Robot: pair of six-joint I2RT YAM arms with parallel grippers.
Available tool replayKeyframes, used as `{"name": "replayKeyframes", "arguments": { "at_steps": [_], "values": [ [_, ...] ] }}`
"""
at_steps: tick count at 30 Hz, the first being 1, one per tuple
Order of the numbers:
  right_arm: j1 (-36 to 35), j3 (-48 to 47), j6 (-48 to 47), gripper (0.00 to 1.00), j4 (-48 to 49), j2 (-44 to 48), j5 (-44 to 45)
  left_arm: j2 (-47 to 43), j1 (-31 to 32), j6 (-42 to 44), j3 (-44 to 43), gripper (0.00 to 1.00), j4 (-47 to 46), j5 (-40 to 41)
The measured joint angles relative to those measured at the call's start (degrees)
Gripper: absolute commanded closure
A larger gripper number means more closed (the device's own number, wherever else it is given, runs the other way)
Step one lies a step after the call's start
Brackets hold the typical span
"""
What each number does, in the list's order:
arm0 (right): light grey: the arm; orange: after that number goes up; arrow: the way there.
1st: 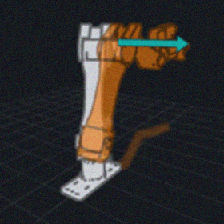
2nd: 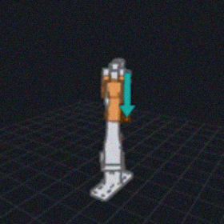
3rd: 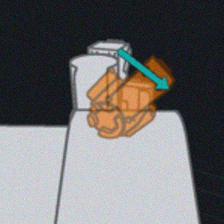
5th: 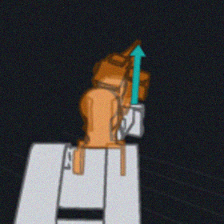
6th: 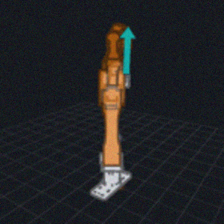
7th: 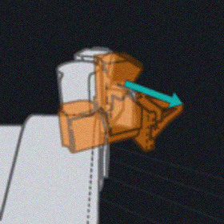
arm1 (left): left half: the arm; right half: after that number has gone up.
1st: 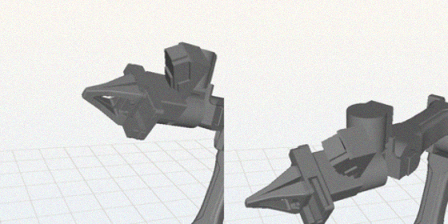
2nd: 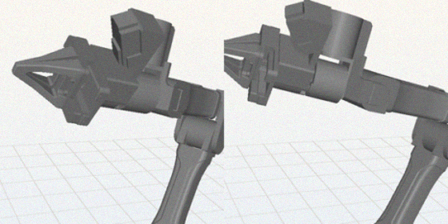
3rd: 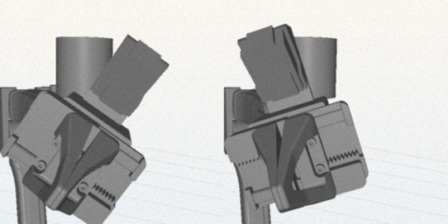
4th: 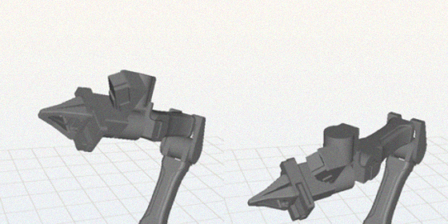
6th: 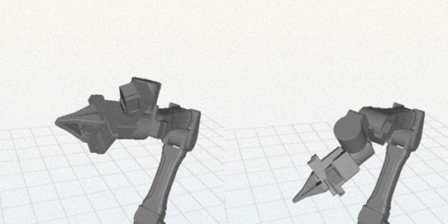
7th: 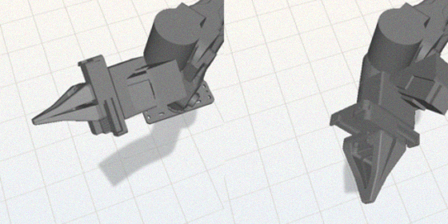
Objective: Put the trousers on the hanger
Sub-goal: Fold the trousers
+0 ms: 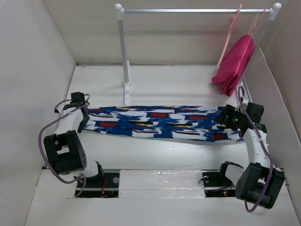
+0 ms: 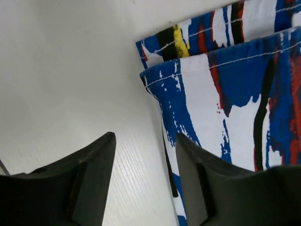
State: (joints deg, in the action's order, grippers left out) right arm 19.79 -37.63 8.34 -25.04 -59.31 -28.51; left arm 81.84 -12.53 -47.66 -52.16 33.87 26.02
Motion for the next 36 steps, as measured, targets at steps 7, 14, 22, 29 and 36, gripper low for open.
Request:
{"name": "replayKeyframes", "arguments": {
  "at_steps": [7, 14, 22, 29, 36],
  "values": [
    [0.15, 0.00, -1.07, 0.30, -0.31, -0.02, 0.17, -5.90, -2.45, 0.85, -0.57, 0.39, 0.04, -0.55],
    [5.35, 0.48, -0.57, 0.30, -0.28, -0.42, -0.52, -6.60, 11.91, 4.68, -7.26, 0.89, -5.62, -8.90],
    [14.91, 0.90, 4.13, 0.30, -0.66, -0.59, 2.12, 8.35, 51.67, 10.73, -25.14, 1.00, -12.85, -12.24],
    [33.62, 1.88, 5.92, 0.24, 1.14, -2.95, 8.83, 7.06, 64.52, 14.40, -14.10, 1.00, -17.09, -16.68],
    [37.20, 7.32, 7.78, 0.20, 5.53, -7.74, 6.80, 5.53, 62.58, 15.74, -8.66, 1.00, -18.38, -17.14]
  ]
}}
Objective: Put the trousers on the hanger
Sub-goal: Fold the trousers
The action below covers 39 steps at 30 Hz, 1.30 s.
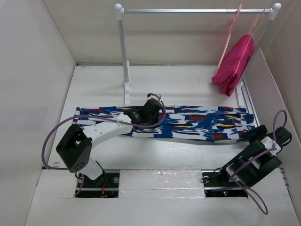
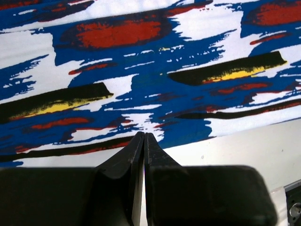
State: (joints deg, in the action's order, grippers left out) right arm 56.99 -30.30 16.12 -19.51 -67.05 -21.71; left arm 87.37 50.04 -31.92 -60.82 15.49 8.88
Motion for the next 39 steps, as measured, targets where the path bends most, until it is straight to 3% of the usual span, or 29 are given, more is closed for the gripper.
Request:
{"name": "replayKeyframes", "arguments": {
  "at_steps": [3, 4, 7, 10, 13, 17, 21, 29, 39],
  "values": [
    [0.22, 1.16, 2.36, 0.23, 5.68, -3.39, -2.36, -1.42, 0.11, 0.24, 1.53, 1.00, -0.66, 0.11],
    [0.22, 1.42, 3.56, 0.34, 8.22, -4.39, -3.08, -2.08, 0.11, 0.24, 2.21, 1.00, -0.79, 0.22],
    [0.15, 3.89, 6.78, 1.00, 17.18, -7.98, -5.90, -3.89, 0.09, 0.22, 4.22, 1.00, -0.76, 0.87],
    [0.17, 4.96, 8.15, 1.00, 20.57, -9.33, -8.70, -4.61, -0.74, 0.20, 4.52, 1.00, -0.33, 1.62],
    [-3.58, 4.87, 7.30, 1.00, 17.77, -2.89, -8.76, -5.18, -2.34, 0.24, 4.52, 1.00, -0.24, 2.36],
    [-14.67, 2.12, 6.82, 1.00, 8.52, 17.68, -8.02, -5.44, -3.39, 0.26, 4.76, 1.00, -0.46, 2.54],
    [-27.34, -10.14, 5.68, 1.00, -0.55, 24.96, -5.88, -5.22, -2.64, 0.20, 8.00, 1.00, -2.40, 1.01],
    [-35.58, -34.29, 1.29, 1.00, -15.69, 25.18, -0.26, -0.09, -0.07, -0.81, 8.90, 1.00, -6.05, -4.61],
    [-38.97, -45.68, -4.92, 1.00, -27.06, 21.49, 3.58, 11.80, 11.87, -2.86, 3.15, 1.00, -14.51, -10.69]
  ]
}}
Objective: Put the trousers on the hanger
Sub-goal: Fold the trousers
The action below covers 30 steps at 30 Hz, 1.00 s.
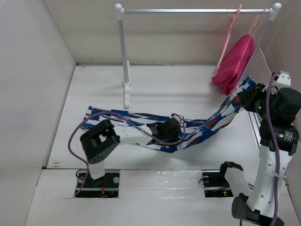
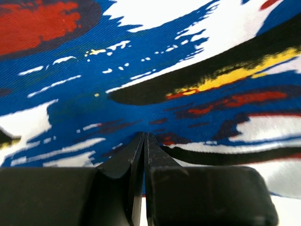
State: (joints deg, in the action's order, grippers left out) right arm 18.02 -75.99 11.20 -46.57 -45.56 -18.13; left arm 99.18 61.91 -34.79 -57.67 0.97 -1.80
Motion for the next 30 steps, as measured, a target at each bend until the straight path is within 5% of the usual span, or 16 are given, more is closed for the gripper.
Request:
{"name": "replayKeyframes", "arguments": {
  "at_steps": [9, 15, 20, 26, 28, 29, 30],
  "values": [
    [-11.87, -3.54, -1.55, 1.00, 0.33, -3.54, 2.21, 12.15, 3.89, -3.89, -9.46, 1.00, -4.50, -4.00],
    [-34.32, -1.88, 1.62, 1.00, 6.93, -6.58, 8.96, 3.48, 1.09, -7.48, -5.27, 1.00, 2.73, 2.91],
    [-54.14, -2.10, 3.61, 1.00, 14.80, -15.52, 16.65, -24.35, -16.68, -10.25, -2.58, 1.00, 16.37, 15.76],
    [-68.59, -10.25, 4.76, 1.00, 28.33, -40.11, 20.02, -50.03, -43.87, -8.04, -13.66, 0.96, 22.56, 25.57],
    [-72.00, -16.24, 5.01, 0.93, 31.69, -50.84, 20.50, -52.74, -47.87, -7.19, -18.56, 0.96, 23.63, 26.64],
    [-73.70, -19.61, 5.16, 0.64, 33.77, -56.57, 20.46, -53.02, -48.57, -7.02, -20.28, 0.95, 23.78, 27.12],
    [-75.60, -22.60, 5.35, 0.63, 36.50, -62.69, 20.28, -53.00, -49.03, -6.78, -22.16, 0.95, 24.02, 27.45]
  ]
}}
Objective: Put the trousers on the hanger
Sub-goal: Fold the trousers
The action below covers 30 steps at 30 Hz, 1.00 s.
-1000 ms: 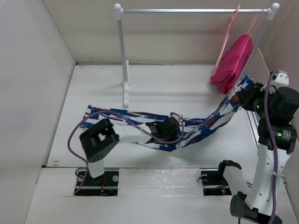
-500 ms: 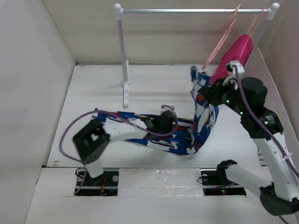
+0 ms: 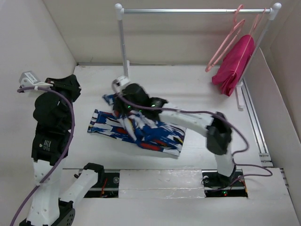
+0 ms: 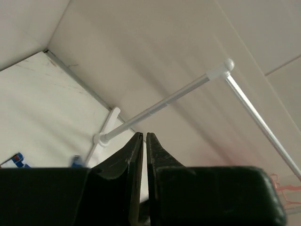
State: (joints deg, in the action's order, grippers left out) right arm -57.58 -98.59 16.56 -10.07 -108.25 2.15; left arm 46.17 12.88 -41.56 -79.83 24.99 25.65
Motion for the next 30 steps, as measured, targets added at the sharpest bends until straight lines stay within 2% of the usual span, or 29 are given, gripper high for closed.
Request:
{"name": "replayKeyframes", "arguments": {
  "at_steps": [2, 3, 5, 7, 10, 11, 13, 16, 17, 20, 23, 27, 30],
  "values": [
    [-3.04, -7.78, 1.60, 0.45, 0.68, -11.26, -2.67, 0.11, 0.00, 0.00, 0.39, 0.92, 0.72, 0.28],
    [-4.20, -11.80, 2.29, 0.39, 1.29, -16.39, -4.79, 0.31, 0.00, -0.02, 1.16, 0.85, 1.77, 0.57],
    [-6.25, -17.07, 3.28, 0.36, 2.49, -24.81, -9.49, 1.07, 0.00, 0.07, 2.54, 0.76, 4.24, 1.25],
    [-7.85, -13.29, 3.56, 0.35, 2.19, -26.58, -12.94, 1.40, 0.00, 0.20, 4.11, 0.68, 5.62, 1.75],
    [-8.31, -1.49, 4.24, 0.36, 3.04, -21.84, -16.33, 1.49, 0.00, 0.11, 9.38, 0.63, 6.01, 1.53],
    [-7.65, 5.09, 4.11, 0.36, 2.73, -17.00, -16.48, 1.33, 0.00, 0.04, 11.69, 0.63, 6.10, 1.22],
    [-5.60, 13.79, 3.48, 0.39, 3.13, -8.26, -17.33, 1.44, -0.04, -0.13, 17.66, 0.63, 4.24, -0.68],
    [-1.27, 23.67, 1.77, 0.55, 3.52, 5.95, -17.05, 4.31, -0.13, -0.26, 26.80, 0.64, 0.55, -5.53],
    [0.24, 26.69, 1.27, 0.64, 4.24, 10.67, -16.13, 6.54, -0.13, -0.26, 28.98, 0.64, -1.16, -7.19],
    [2.38, 35.74, 0.52, 0.80, 5.01, 22.05, -13.92, 16.76, -0.15, -0.15, 32.65, 0.64, -6.78, -13.20],
    [3.19, 44.30, 0.20, 0.97, 5.62, 26.86, -13.09, 27.56, -0.33, -0.11, 33.00, 0.64, -10.75, -17.51],
    [6.93, 56.28, 0.33, 1.00, 5.70, 26.14, -12.68, 35.04, -2.82, -0.35, 33.57, 0.65, -14.25, -19.26],
    [11.23, 63.76, 2.01, 1.00, 8.41, 25.88, -13.49, 36.13, -8.68, -1.55, 36.13, 0.65, -15.69, -19.32]
  ]
}}
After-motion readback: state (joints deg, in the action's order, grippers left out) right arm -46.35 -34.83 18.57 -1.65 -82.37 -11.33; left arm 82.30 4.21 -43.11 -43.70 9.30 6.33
